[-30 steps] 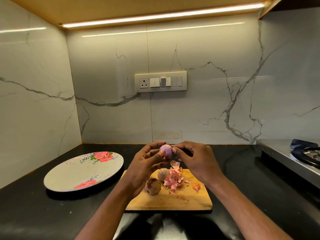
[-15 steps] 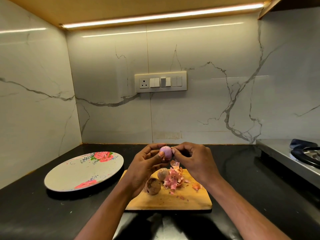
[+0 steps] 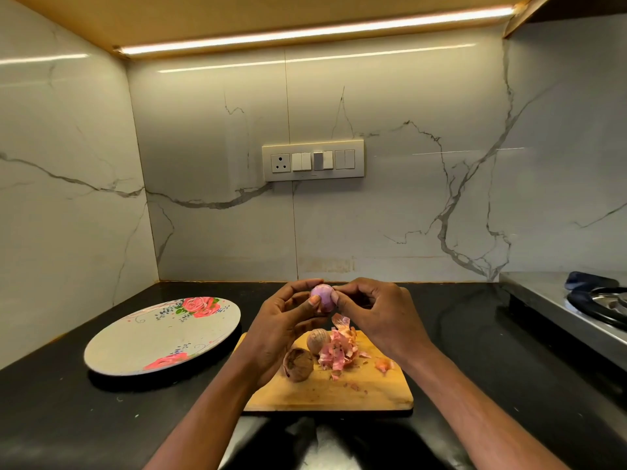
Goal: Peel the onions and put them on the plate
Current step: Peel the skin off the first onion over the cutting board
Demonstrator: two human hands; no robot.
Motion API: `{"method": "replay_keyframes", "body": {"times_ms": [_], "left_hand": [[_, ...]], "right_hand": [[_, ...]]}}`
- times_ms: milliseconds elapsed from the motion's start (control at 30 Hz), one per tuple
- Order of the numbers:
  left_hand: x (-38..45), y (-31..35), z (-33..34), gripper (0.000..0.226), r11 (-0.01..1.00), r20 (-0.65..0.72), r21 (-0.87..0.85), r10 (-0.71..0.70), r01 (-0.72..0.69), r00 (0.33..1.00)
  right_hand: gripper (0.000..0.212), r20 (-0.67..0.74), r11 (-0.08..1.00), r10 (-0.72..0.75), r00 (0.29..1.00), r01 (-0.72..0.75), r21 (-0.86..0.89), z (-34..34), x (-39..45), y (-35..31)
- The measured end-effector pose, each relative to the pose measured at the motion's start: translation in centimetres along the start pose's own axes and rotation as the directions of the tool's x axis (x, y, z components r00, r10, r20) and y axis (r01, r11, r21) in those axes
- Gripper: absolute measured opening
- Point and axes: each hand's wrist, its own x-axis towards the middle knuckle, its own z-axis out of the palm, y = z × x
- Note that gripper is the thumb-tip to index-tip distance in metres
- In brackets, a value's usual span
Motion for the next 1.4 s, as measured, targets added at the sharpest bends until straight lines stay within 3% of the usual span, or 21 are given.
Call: {"method": "replay_keyframes", "body": {"times_ms": [433,700,1100,1400], "left_hand": [[0.02,-0.03,0.00,0.038,0.999,0.028,-0.031,-0.007,0.007,1.000],[0.06,0.00,-0.28,0.031,0.999,0.014,-0.037,-0.017,0.017,1.000],[0.17,-0.06,-0.28,0.032,0.998,0.020,-0.046,-0.033,0.034,0.999],[0.01,-0.16,-0.28,0.041,0.998,-0.019,0.065,0.026,-0.025,0.999]], "right_hand": [[0.009,-0.062,1.000,0.006,0.998,-0.004,0.026,0.00,0.09,0.07],[0.034,0.054,0.993,0.010,0.999,-0.016,0.121,-0.22,0.03,-0.21],[0.014,0.022,0.987,0.051,0.998,-0.053,0.149,-0.17,0.27,0.42],[0.016,0.094,0.961,0.117,0.989,-0.136,0.241,-0.05,0.08,0.05]]}}
